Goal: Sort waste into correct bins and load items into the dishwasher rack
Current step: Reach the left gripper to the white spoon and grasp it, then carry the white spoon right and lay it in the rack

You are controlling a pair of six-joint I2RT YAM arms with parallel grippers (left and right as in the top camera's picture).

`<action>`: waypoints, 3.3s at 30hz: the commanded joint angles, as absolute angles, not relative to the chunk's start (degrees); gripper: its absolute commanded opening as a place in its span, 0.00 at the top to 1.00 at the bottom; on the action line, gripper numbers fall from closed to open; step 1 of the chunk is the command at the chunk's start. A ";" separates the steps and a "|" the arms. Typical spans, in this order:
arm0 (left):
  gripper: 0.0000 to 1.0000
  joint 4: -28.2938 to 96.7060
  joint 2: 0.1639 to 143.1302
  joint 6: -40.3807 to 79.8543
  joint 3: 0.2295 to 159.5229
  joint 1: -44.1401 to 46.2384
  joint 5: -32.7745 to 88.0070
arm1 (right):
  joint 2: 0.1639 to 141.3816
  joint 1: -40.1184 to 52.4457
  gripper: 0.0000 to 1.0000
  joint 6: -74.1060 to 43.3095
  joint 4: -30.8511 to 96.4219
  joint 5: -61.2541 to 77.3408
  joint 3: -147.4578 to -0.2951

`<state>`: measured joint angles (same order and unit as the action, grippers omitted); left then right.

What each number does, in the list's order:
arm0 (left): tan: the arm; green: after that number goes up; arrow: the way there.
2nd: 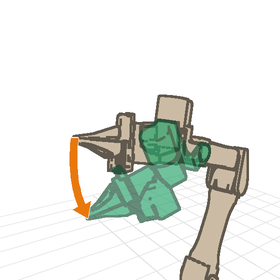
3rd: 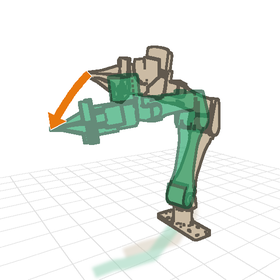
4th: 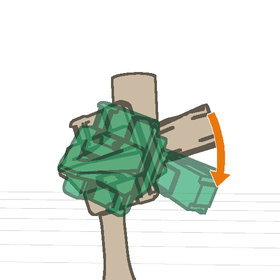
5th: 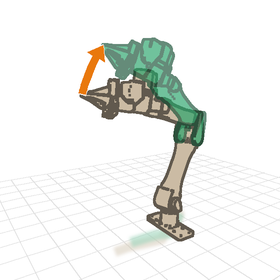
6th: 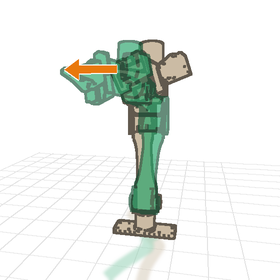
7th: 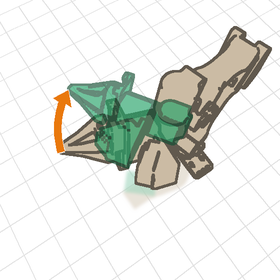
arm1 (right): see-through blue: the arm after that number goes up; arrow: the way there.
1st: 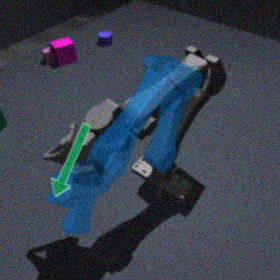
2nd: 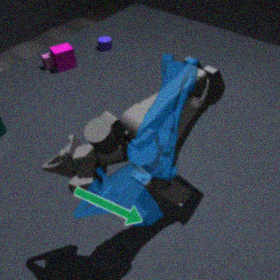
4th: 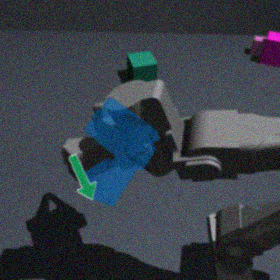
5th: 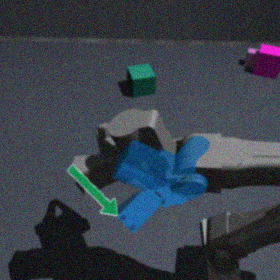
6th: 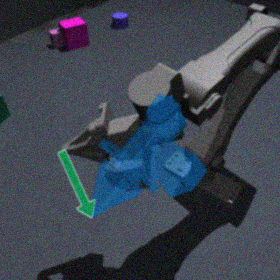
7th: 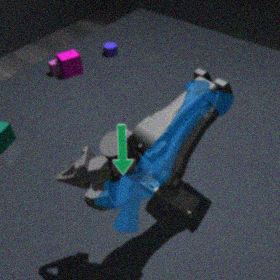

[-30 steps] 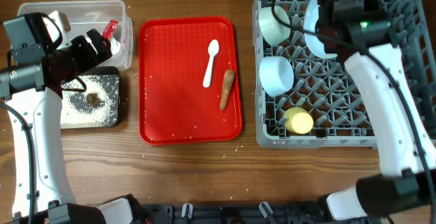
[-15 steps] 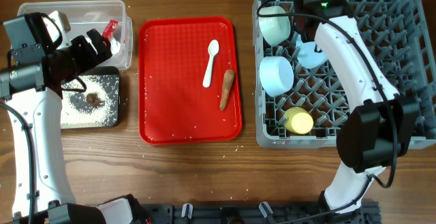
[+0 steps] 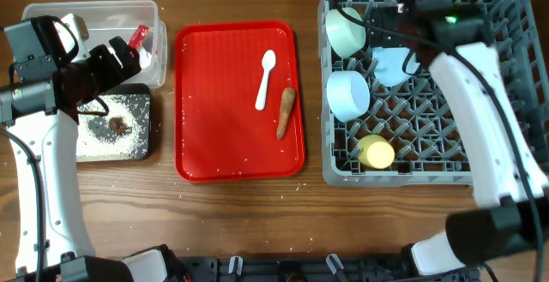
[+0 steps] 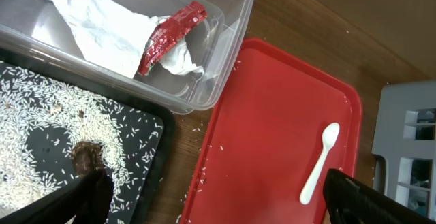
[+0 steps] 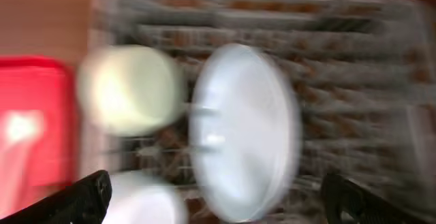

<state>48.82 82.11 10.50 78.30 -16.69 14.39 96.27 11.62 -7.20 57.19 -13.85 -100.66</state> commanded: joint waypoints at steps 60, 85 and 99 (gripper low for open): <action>0.19 16.88 119.07 12.38 79.09 27.64 -11.90 | 85.67 8.54 0.00 -21.12 66.37 0.91 -100.75; 0.96 18.85 122.91 13.98 79.26 27.46 -12.10 | 86.78 8.60 0.00 -21.08 66.72 1.37 -100.75; 0.96 28.03 112.81 15.92 80.05 27.49 -2.92 | 89.17 8.64 0.00 -19.88 66.52 2.79 -100.75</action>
